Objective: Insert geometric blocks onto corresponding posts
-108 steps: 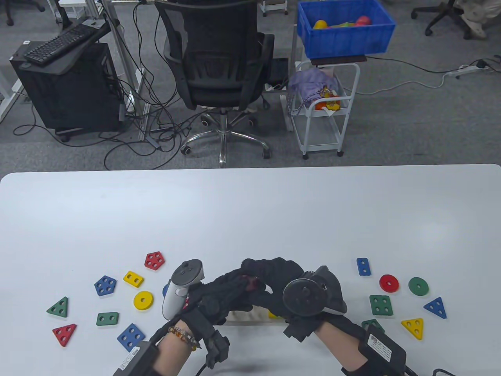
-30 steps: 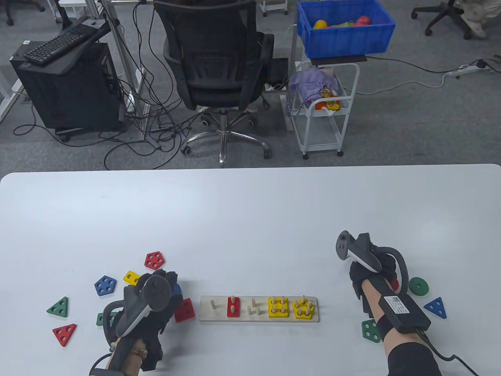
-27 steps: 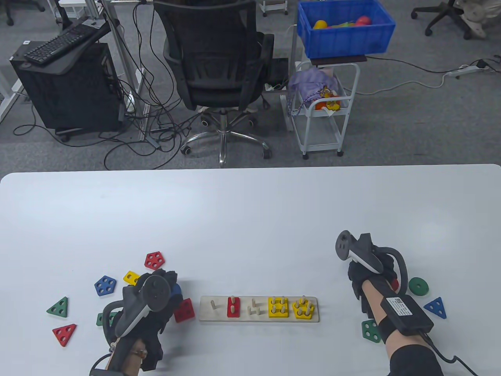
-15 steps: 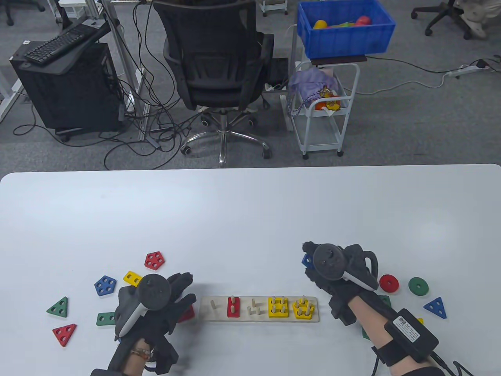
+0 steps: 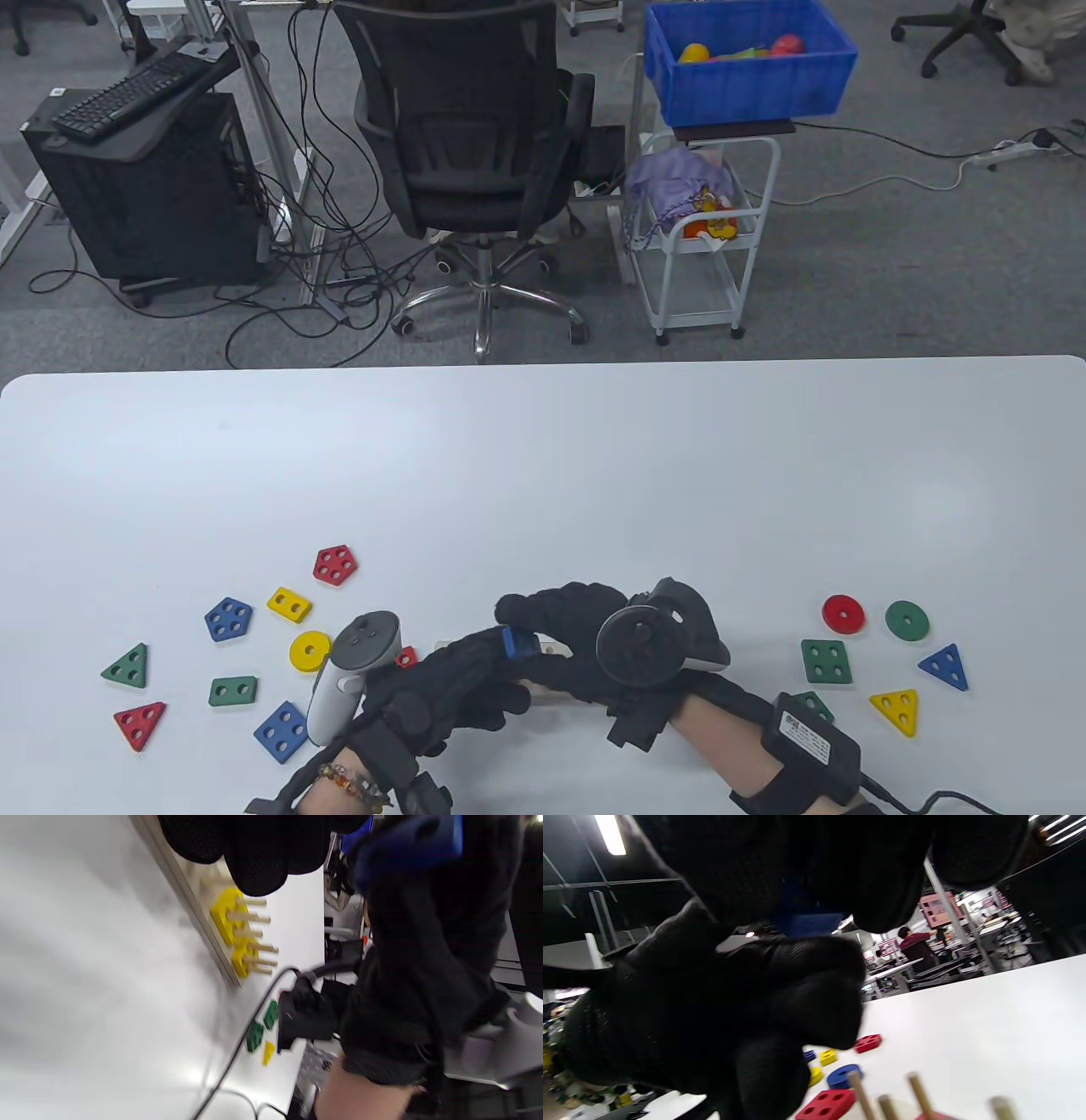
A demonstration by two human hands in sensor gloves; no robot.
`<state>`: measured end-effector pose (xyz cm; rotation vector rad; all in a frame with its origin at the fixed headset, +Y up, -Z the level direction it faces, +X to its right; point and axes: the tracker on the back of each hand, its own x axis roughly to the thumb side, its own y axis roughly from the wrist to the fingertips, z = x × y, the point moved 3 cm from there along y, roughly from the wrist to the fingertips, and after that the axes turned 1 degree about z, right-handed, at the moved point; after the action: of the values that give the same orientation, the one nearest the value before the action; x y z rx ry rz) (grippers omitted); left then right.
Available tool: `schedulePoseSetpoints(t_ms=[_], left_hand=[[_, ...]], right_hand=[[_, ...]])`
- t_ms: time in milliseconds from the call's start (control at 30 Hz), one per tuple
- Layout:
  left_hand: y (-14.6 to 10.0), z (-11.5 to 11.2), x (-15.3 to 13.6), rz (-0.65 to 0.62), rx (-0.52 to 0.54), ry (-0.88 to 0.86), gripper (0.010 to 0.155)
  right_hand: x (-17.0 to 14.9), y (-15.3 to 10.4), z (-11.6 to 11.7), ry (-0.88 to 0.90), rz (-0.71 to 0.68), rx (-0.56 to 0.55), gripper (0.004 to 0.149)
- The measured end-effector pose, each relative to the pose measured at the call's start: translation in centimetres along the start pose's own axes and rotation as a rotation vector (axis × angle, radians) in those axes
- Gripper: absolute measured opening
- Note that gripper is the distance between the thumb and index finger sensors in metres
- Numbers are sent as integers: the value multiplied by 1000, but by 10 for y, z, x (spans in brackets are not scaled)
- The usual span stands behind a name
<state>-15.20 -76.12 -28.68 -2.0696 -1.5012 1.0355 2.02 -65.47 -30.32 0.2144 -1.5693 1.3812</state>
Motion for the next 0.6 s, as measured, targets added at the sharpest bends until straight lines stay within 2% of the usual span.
schedulePoseSetpoints(t_ms=[133, 300, 400, 500, 567, 600], left_hand=[[2, -2, -1, -8, 39, 10, 79], [2, -2, 1, -38, 29, -62, 76], [2, 0, 1, -34, 65, -41, 75], [-5, 9, 6, -53, 200, 32, 74], [-13, 18, 12, -83, 323, 139, 74], [-16, 22, 16, -89, 343, 192, 73]], right_hand=[[3, 2, 5, -19, -9, -14, 64], [4, 2, 4, -25, -11, -20, 63], [3, 0, 4, -42, 0, 13, 65], [-6, -7, -5, -37, 53, 56, 69], [-20, -18, -17, -73, 111, 85, 68], [-27, -24, -24, -100, 143, 99, 68]])
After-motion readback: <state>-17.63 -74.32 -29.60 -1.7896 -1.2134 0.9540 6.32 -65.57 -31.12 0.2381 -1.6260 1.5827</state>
